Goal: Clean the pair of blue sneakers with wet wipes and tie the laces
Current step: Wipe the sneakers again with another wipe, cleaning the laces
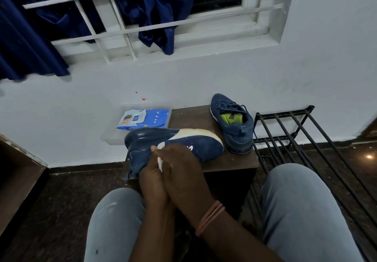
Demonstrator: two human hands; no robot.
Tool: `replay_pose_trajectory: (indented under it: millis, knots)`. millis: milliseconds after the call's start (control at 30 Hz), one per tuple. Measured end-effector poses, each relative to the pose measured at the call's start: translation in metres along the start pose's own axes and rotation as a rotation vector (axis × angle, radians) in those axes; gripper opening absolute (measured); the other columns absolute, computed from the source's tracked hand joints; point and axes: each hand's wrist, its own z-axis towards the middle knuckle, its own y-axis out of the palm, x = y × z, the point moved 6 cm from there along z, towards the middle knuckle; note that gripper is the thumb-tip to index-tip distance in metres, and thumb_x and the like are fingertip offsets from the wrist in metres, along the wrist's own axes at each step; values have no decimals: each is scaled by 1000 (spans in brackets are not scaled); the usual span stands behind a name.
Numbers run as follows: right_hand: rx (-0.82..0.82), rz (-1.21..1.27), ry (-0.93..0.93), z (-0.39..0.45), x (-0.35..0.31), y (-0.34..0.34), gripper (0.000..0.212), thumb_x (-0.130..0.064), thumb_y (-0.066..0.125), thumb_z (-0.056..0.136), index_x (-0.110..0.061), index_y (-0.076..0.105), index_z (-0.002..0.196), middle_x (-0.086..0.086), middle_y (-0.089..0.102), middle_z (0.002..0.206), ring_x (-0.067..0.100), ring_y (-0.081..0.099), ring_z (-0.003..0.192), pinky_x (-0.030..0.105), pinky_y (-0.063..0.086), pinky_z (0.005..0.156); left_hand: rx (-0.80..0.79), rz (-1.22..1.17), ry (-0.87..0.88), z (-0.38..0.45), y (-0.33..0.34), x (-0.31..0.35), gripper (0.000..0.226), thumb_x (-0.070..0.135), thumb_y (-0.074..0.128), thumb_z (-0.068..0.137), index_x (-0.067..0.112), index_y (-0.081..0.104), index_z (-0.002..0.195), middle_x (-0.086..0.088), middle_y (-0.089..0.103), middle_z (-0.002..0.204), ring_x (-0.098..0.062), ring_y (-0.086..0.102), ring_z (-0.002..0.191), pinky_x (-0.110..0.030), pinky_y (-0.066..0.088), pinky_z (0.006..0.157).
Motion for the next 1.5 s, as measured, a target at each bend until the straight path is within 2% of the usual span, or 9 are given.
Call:
replay_pose_trajectory:
  millis: [167,300,533,733,833,1000,1133,1367,1500]
  knots:
    - [150,-212,18,29,35,-44,23,-7,52,76,-6,75,78,11,68,79,27,67,71,24,44,77,-74,-19,69,-9,11,4,37,13,54,103,2,57,138,-15,67,132,-28,66,120,-39,56,100]
    - [-23,-182,-121,17,-9,-17,37,-20,40,84,-4,72,74,10,69,74,27,65,69,34,53,69,-82,102,59,-11,6,4,23,14,55,102,7,71,116,-12,75,115,-26,70,105,-38,59,92]
    - [192,-178,351,17,72,-46,24,-7,51,88,-7,73,99,11,67,99,27,62,92,38,51,87,-87,-43,78,-8,6,4,41,13,52,103,6,53,143,-11,66,135,-26,65,122,-37,57,97]
    - [-90,-200,5,11,14,0,15,-9,59,90,-6,72,96,12,64,97,27,58,91,37,48,81,-127,124,46,-8,1,-1,33,13,50,104,3,60,133,-14,71,120,-29,67,110,-34,59,89]
    - [7,-340,-92,25,33,-3,8,-16,58,85,-12,65,83,6,61,82,22,57,80,34,47,78,-129,57,43,-8,-1,-4,38,15,51,103,3,57,138,-17,67,132,-30,64,121,-42,54,102]
    - [252,-82,199,10,74,-44,23,8,55,90,0,69,106,-11,46,91,-11,54,90,-3,34,82,-82,-57,55,-2,-7,-4,38,10,49,104,7,54,142,-11,65,137,-27,61,128,-43,50,105]
    - [376,-95,328,1,90,-47,22,-1,55,91,-11,69,105,-2,57,104,-2,52,93,21,46,89,-78,-113,31,-3,-5,-7,34,11,49,104,8,57,137,-11,67,134,-25,64,125,-42,52,103]
    - [424,296,535,4,93,-76,10,-9,64,87,-15,64,80,-1,68,79,6,62,71,19,50,62,153,-413,-164,18,-18,3,21,18,52,105,9,67,117,-9,74,117,-21,65,119,-34,47,109]
    - [124,354,784,-4,113,-54,14,-15,55,84,-11,55,70,5,60,64,12,57,51,27,48,50,341,-406,-246,23,-21,-7,31,20,50,106,11,58,135,-3,60,141,-19,53,135,-31,45,109]
